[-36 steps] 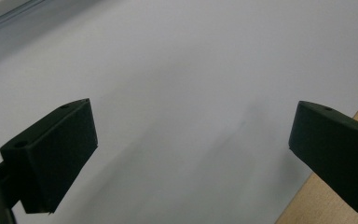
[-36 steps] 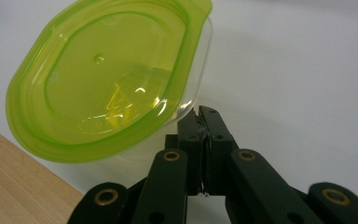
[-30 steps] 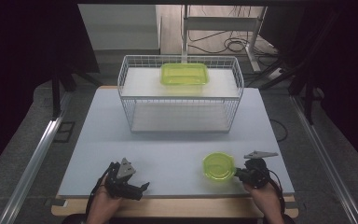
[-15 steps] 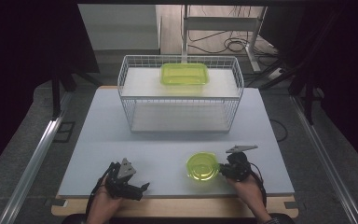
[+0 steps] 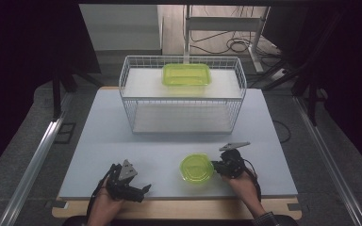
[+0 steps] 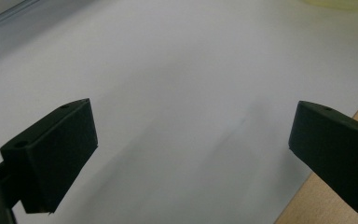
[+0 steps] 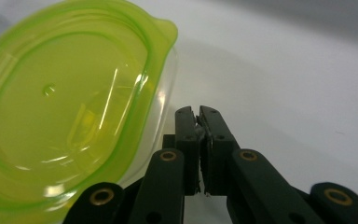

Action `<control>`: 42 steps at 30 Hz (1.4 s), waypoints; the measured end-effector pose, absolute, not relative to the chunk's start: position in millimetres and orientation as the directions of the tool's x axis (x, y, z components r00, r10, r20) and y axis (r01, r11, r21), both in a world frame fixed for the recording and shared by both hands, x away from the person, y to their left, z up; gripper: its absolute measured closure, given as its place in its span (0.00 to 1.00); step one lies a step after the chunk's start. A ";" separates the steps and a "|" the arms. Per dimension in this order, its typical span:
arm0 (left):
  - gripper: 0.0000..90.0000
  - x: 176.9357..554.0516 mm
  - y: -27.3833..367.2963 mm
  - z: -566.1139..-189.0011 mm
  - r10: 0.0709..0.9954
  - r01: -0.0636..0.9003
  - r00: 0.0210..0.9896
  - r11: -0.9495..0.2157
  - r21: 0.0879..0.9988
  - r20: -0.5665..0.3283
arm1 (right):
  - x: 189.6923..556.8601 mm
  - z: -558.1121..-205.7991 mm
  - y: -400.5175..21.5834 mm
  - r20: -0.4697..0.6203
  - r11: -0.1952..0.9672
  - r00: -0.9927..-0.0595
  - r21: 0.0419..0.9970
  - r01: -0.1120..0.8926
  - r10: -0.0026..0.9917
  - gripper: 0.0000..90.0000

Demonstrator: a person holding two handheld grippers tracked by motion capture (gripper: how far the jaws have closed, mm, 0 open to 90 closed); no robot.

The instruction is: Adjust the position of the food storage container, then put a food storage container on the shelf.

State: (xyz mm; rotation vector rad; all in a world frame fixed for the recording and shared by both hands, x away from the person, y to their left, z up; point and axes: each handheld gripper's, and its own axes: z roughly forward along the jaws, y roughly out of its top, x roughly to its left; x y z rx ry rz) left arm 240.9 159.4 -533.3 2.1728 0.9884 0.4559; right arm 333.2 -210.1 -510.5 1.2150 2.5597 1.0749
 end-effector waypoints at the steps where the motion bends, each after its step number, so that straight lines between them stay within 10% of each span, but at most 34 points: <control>1: 0.01 240.8 159.1 -533.2 0.762 0.517 0.647 -0.463 0.720 0.026 | 332.5 -509.0 -213.5 0.181 0.425 -0.670 0.648 0.632 0.720 0.94; 29: 0.03 232.6 156.3 -527.9 0.755 0.494 0.655 -0.439 0.750 0.010 | 306.2 -494.6 -254.4 0.107 0.395 -0.662 0.728 0.560 0.742 0.15; 42: 0.02 234.0 155.7 -529.6 0.754 0.496 0.657 -0.445 0.746 0.013 | 312.8 -483.1 -243.4 0.221 0.338 -0.655 0.713 0.614 0.723 0.12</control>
